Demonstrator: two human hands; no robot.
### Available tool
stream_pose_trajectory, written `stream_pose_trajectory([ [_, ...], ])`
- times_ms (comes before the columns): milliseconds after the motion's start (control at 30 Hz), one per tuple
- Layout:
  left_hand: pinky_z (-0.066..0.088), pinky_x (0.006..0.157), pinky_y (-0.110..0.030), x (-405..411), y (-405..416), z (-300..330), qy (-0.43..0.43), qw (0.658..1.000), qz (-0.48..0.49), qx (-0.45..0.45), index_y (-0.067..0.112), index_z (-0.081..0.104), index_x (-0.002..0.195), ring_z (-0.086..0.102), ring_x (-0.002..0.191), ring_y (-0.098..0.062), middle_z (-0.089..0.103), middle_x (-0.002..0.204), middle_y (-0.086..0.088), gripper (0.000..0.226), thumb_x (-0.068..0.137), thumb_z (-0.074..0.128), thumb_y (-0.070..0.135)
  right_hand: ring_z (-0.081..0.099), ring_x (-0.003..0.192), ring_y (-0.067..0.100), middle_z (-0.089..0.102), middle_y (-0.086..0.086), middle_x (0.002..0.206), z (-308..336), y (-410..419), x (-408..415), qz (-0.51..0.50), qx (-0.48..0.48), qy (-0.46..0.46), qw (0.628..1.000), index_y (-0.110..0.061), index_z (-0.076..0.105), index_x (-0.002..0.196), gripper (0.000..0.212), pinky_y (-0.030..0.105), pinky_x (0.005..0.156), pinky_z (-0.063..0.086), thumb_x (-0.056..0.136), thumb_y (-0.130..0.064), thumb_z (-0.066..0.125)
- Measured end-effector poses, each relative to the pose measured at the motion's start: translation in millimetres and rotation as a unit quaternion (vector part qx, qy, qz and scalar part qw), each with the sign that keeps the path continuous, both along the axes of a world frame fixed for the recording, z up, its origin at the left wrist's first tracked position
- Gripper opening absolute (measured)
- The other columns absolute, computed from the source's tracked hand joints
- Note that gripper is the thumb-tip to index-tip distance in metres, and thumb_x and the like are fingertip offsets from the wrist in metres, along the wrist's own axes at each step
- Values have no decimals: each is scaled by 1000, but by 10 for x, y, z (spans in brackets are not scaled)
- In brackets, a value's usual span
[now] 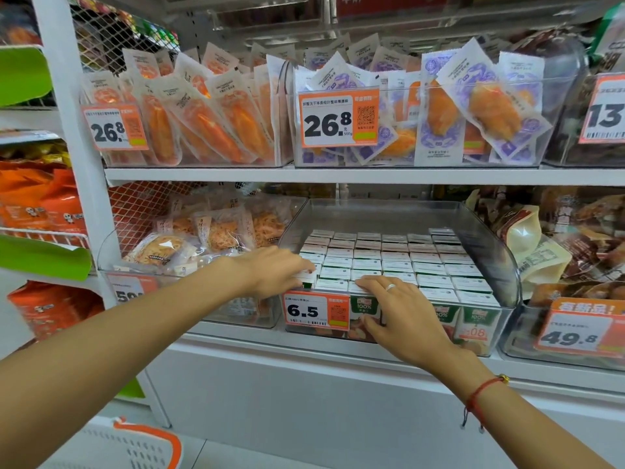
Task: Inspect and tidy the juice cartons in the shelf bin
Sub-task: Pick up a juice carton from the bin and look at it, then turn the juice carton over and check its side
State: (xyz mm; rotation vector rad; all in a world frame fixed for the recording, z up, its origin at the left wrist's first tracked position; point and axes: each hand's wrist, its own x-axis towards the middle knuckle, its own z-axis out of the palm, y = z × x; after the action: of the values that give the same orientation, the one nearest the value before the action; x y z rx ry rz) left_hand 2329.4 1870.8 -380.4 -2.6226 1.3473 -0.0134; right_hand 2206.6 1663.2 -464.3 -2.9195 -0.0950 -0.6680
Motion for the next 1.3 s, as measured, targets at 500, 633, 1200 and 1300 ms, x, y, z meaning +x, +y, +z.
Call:
stream_pose_trajectory([
  [500, 41, 82, -22, -242, 277, -437, -75, 866, 139, -475, 26, 63, 124, 58, 112, -11, 63, 126, 9, 29, 95, 58, 24, 39, 132, 13, 43, -8, 147, 209, 29, 22, 25, 34, 65, 997, -27, 43, 143, 52, 31, 108, 34, 95, -47, 52],
  [633, 43, 91, -24, -277, 476, -834, -61, 877, 164, -448, 22, 59, 130, 56, 116, -13, 61, 127, 6, 31, 101, 50, 30, 45, 129, 16, 50, -6, 142, 448, 148, 264, 39, 42, 59, 997, -27, 51, 135, 40, 34, 101, 41, 99, -43, 47],
  [1200, 14, 121, -28, -291, 621, -1011, -63, 899, 101, -422, 22, 50, 139, 36, 137, -11, 46, 144, 8, 42, 97, 54, 23, 58, 93, 18, 65, -3, 108, 942, 562, 1489, 46, -130, 309, 941, -19, 66, 118, 43, 31, 81, 48, 83, -44, 73],
  [1300, 17, 121, -31, -299, 612, -993, -58, 896, 102, -429, 23, 50, 138, 36, 136, -11, 47, 143, 8, 41, 98, 53, 23, 59, 106, 24, 64, 0, 118, 915, 592, 1525, 26, -134, 313, 940, -19, 65, 120, 45, 36, 92, 50, 83, -44, 73],
])
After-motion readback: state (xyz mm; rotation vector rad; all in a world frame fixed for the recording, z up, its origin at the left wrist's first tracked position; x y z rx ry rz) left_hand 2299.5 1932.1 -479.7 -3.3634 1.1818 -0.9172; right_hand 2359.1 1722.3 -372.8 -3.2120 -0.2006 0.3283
